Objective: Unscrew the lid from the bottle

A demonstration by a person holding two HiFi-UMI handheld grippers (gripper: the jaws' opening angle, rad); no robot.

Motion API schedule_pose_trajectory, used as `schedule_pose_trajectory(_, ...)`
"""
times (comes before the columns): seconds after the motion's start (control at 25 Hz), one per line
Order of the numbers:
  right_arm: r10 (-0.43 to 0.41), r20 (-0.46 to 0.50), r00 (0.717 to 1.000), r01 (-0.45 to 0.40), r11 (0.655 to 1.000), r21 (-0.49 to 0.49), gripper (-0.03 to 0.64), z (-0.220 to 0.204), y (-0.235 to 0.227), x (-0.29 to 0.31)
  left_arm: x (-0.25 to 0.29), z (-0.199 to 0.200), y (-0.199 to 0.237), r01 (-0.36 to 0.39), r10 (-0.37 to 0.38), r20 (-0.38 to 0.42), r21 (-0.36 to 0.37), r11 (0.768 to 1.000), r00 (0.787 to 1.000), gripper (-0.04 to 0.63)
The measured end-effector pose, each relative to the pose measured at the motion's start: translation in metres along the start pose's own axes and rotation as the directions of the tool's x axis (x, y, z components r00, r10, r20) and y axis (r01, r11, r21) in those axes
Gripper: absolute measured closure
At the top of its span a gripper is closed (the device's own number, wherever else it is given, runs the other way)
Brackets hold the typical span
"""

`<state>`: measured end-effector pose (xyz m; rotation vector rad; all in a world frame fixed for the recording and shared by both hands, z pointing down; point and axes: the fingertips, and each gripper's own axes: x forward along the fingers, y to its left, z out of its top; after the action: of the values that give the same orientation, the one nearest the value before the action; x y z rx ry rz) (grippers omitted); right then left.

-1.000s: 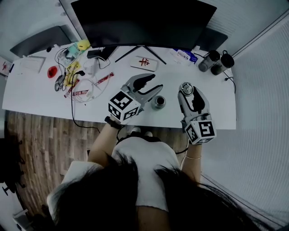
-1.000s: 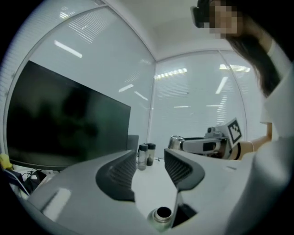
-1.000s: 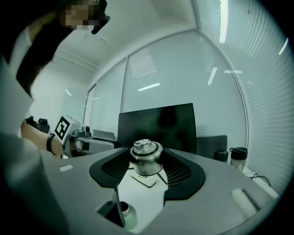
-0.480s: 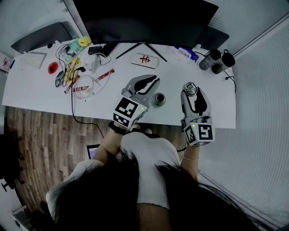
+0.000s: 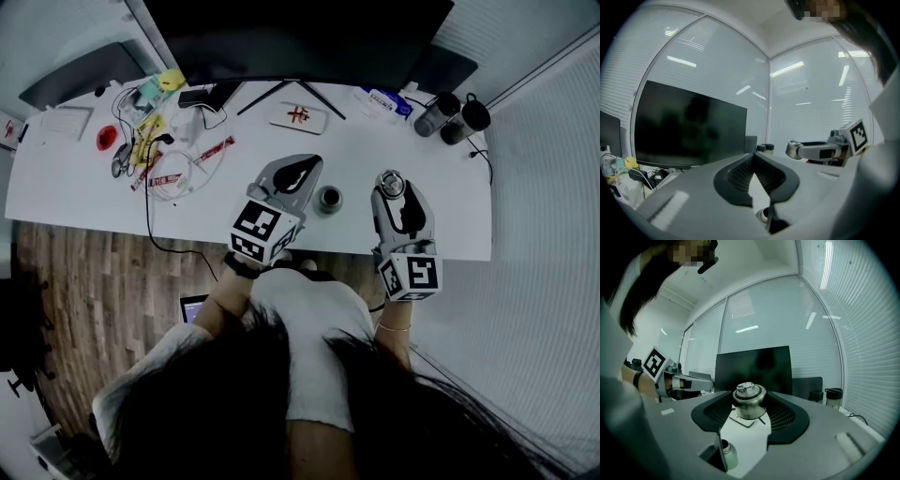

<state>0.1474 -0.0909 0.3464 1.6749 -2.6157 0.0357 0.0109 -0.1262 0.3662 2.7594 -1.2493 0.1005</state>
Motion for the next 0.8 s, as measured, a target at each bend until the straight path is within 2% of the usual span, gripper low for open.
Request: schedule_pose_trajectory(0.8,0.014,-0.021,1.0,-0.014,1.0,-0.005,0.388,-0.0073,-0.0028,0.0079,0.0048,-0.0096,0.0087,0.0,0.001,-0.024,0.012,1.0,1.0,0.537)
